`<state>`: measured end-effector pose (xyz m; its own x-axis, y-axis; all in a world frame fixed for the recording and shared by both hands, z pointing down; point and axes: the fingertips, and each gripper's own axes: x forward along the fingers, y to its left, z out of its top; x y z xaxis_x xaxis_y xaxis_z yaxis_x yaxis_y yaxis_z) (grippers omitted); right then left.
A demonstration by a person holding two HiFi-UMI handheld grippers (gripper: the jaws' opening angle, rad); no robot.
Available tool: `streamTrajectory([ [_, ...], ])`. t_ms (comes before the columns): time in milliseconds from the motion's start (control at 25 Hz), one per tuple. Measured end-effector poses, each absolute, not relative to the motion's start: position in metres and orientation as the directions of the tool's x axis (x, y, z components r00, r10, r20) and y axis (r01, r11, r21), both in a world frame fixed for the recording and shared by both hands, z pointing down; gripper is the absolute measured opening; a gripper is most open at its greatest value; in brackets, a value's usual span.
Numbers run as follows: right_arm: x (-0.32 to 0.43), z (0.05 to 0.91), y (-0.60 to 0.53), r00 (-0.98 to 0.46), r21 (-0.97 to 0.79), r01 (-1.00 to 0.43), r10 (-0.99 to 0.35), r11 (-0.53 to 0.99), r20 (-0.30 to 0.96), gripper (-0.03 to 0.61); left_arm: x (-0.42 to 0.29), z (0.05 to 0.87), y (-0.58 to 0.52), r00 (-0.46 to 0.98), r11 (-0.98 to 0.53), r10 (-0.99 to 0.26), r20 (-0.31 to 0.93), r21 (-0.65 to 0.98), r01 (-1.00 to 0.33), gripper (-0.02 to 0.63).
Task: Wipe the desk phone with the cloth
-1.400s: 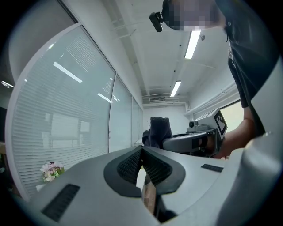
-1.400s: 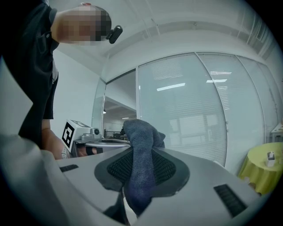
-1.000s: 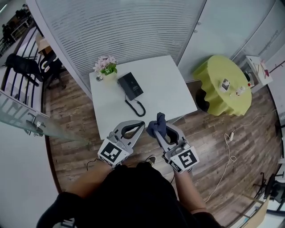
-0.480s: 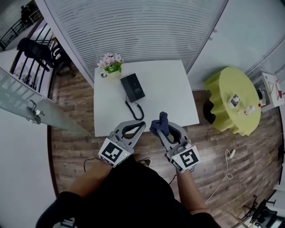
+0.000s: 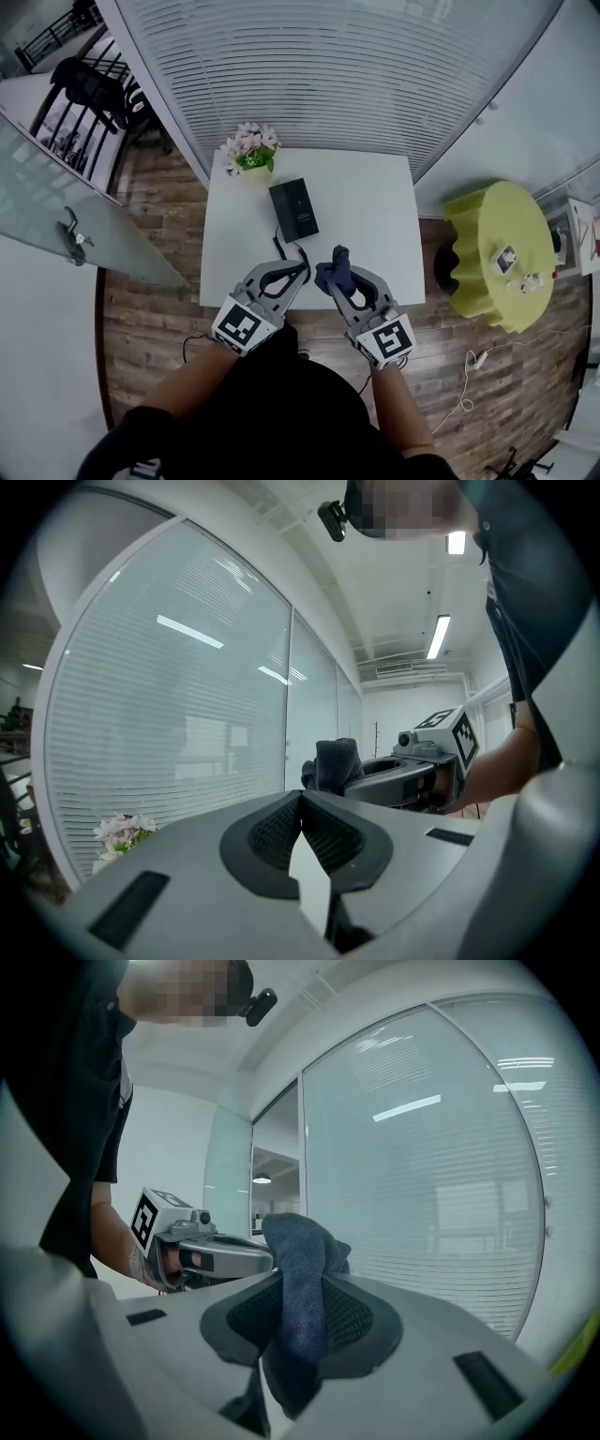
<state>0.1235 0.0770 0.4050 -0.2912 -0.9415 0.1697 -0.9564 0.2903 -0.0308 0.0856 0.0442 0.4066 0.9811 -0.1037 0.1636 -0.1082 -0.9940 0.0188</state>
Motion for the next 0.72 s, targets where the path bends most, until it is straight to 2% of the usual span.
streamTrajectory([
  [200, 0.136, 0.414, 0.029, -0.316, -0.021, -0.948, -0.928, 0.318, 0.199, 0.114, 0.098, 0.415, -0.001, 0.98, -0.986, -0.141, 0.141, 0.064, -0.151, 0.009],
  [400, 0.142, 0.426, -0.011, -0.333, 0.012, -0.938, -0.91, 0.346, 0.247, 0.114, 0.098, 0.426, -0.039, 0.971, -0.982, -0.167, 0.169, 0.063, -0.18, 0.009],
  [720, 0.149, 0.445, -0.059, -0.39, 0.126, -0.883, -0.856, 0.453, 0.34, 0.114, 0.1, 0.442, -0.076, 0.95, -0.961, -0.246, 0.19, 0.077, -0.264, 0.009],
])
